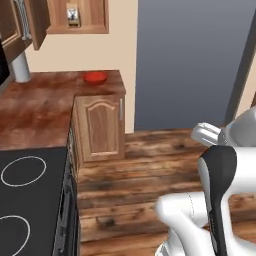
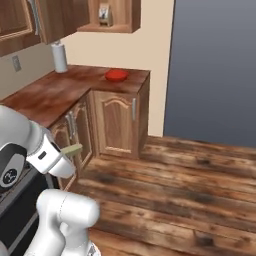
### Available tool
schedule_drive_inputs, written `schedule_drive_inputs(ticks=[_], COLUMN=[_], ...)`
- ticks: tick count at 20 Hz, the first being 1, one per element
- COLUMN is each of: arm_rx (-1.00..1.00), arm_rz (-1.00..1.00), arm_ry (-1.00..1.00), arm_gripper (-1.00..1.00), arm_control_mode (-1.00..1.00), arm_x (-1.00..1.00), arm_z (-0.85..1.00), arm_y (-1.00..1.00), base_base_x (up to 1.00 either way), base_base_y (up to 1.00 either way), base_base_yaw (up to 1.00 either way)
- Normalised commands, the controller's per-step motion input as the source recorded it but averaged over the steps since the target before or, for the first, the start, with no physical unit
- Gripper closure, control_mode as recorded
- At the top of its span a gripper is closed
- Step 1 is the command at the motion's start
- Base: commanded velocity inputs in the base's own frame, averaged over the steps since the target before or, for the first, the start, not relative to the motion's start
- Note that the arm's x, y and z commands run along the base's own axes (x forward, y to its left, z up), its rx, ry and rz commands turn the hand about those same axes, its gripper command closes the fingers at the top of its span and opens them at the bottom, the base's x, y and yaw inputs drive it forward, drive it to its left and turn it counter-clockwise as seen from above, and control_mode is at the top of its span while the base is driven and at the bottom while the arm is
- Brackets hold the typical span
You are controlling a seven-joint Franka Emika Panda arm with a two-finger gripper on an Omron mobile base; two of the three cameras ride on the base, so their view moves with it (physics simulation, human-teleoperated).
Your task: Pick the egg and butter from the fridge and place them by the bowl for mixing.
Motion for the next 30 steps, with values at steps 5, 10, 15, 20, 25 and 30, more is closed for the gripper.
schedule_drive_inputs(ticks=[5, 10, 15, 20, 25, 30], arm_rx=[0.0, 0.0, 0.0, 0.0, 0.0, 0.0], arm_rz=[0.0, 0.0, 0.0, 0.0, 0.0, 0.0], arm_ry=[0.0, 0.0, 0.0, 0.0, 0.0, 0.0], arm_gripper=[1.0, 1.0, 1.0, 1.0, 1.0, 1.0], arm_control_mode=[1.0, 1.0, 1.0, 1.0, 1.0, 1.0], arm_x=[0.0, 0.0, 0.0, 0.0, 0.0, 0.0], arm_z=[0.0, 0.0, 0.0, 0.0, 0.0, 0.0], arm_y=[0.0, 0.0, 0.0, 0.0, 0.0, 0.0], base_base_x=[1.0, 1.0, 1.0, 1.0, 1.0, 1.0], base_base_y=[0.34, 0.4, 0.43, 0.38, 0.18, 0.23], base_base_yaw=[0.0, 0.0, 0.0, 0.03, 0.16, 0.25])
